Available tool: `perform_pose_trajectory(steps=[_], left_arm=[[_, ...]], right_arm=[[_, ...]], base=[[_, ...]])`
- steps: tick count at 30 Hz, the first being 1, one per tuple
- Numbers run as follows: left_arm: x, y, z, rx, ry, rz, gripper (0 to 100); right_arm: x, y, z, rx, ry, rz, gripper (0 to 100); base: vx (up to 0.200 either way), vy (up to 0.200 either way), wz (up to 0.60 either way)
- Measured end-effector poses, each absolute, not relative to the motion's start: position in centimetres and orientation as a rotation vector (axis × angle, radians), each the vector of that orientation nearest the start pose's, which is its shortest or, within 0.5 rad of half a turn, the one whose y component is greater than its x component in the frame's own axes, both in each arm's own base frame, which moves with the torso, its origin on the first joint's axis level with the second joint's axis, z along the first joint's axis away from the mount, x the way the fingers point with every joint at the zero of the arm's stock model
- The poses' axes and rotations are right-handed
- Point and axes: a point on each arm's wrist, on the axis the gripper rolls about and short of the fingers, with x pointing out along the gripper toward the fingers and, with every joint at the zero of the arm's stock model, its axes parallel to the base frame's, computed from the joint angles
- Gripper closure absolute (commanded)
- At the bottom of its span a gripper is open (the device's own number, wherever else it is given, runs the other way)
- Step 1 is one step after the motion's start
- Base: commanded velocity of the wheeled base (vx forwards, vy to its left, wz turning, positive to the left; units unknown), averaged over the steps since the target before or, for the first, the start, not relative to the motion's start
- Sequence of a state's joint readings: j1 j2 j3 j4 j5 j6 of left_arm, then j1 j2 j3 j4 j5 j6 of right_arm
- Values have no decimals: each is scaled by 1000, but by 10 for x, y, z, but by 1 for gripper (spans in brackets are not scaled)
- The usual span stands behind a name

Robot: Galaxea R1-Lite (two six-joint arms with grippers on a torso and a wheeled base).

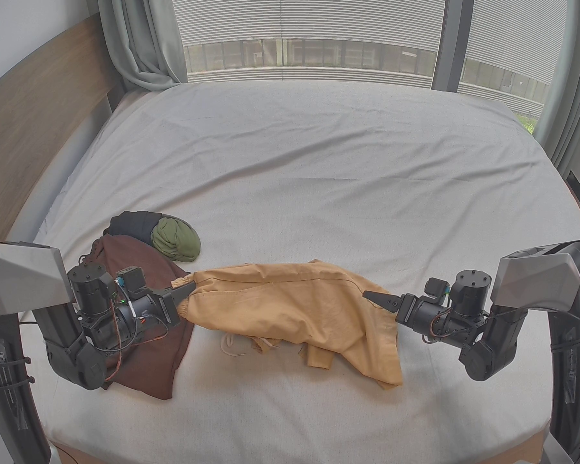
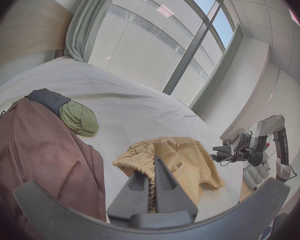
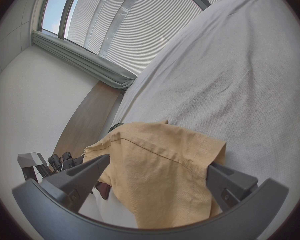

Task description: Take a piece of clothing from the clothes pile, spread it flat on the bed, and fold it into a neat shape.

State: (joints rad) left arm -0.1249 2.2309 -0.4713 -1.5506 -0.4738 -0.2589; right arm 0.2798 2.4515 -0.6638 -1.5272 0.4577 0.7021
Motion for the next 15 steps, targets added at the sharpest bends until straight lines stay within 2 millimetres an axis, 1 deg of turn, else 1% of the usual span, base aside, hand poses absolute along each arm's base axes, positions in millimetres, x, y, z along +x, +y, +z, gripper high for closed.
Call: perform_pose_trajectory(steps=[14,15], left_arm=[[319,-51,31,-286,284,-569,100],[319,-51,31,-286,284,-569,100]], right_arm=[[351,113,-36,691,526,605,0],[351,113,-37,692,527,604,100]], base=[[0,0,0],[0,0,0]])
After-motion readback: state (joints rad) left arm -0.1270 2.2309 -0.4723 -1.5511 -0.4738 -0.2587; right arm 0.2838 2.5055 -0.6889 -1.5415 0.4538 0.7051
